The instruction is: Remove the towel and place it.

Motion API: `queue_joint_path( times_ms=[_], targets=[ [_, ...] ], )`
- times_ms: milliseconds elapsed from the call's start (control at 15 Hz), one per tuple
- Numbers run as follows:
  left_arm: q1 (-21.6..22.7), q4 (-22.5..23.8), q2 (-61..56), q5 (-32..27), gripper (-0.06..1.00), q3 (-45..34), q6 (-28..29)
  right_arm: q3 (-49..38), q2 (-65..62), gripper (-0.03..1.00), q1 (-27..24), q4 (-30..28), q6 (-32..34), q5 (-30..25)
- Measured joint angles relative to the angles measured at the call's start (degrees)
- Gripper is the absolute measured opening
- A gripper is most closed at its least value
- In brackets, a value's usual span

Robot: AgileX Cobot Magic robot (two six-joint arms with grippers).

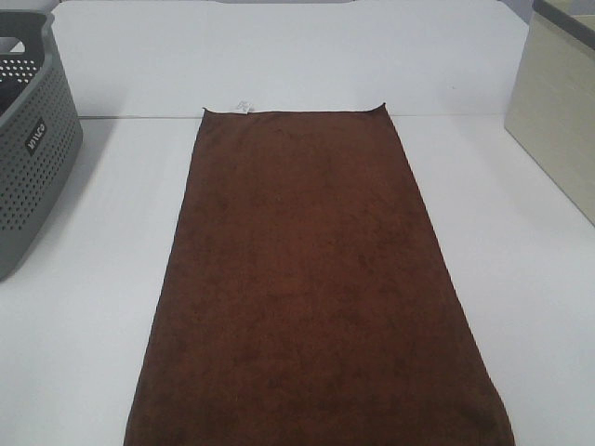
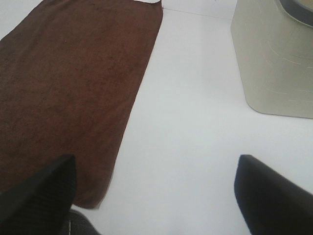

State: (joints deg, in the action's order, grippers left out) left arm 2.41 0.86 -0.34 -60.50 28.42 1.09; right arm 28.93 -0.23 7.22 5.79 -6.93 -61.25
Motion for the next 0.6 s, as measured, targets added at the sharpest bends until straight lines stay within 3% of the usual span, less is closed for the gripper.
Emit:
queue_joint_path(
  times_ms=[267,600],
  targets=[
    [0.2,-0.9,0.0,0.2,0.84,0.0,0.0,0.0,0.0,0.84,-6.4,0.0,0.0,0.0],
    [0.3,-1.3,0.0,0.2,0.84,0.0,0.0,0.0,0.0,0.84,-7.0,0.0,0.0,0.0]
  ],
)
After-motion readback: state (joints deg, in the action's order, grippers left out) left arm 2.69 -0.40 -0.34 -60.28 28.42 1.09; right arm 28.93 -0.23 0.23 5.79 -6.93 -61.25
